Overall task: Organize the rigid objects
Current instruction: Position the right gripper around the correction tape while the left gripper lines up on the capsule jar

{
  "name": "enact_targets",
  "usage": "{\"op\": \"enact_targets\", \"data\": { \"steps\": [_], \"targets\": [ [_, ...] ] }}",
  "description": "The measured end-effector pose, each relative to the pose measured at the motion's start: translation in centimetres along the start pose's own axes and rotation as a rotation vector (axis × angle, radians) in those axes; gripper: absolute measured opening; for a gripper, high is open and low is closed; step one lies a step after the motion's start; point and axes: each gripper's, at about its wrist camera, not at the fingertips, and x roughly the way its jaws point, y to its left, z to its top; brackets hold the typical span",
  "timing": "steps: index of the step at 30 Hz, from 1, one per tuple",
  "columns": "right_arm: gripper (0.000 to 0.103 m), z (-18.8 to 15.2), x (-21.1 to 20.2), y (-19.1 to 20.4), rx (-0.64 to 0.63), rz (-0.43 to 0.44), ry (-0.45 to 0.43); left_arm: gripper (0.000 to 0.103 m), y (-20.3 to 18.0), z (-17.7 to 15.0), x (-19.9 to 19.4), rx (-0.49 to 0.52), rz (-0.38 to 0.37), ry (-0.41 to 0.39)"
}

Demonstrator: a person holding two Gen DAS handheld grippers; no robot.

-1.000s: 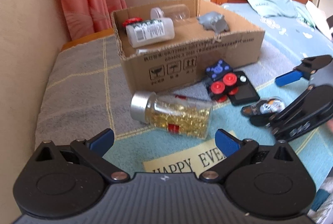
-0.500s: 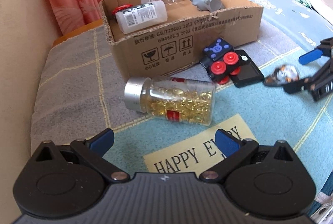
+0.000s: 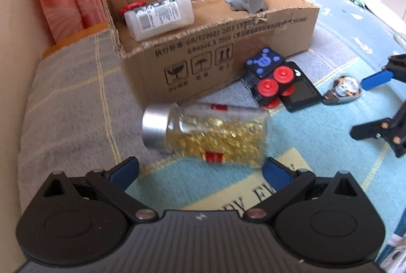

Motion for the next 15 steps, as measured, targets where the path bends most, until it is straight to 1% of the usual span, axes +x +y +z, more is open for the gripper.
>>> {"op": "enact_targets", "data": {
  "steps": [6,15],
  "targets": [
    [0.103,0.8,0.6,0.3,-0.012,0.011,-0.016,0.102,-0.6,0.9,0.5,0.027,0.023,-0.008],
    [0.103,2.2,1.4,1.3,-0.059,0.041,-0.062,0.102,-0.8,1.0,-0.1,0.017,0.008,-0.022]
  ]
}}
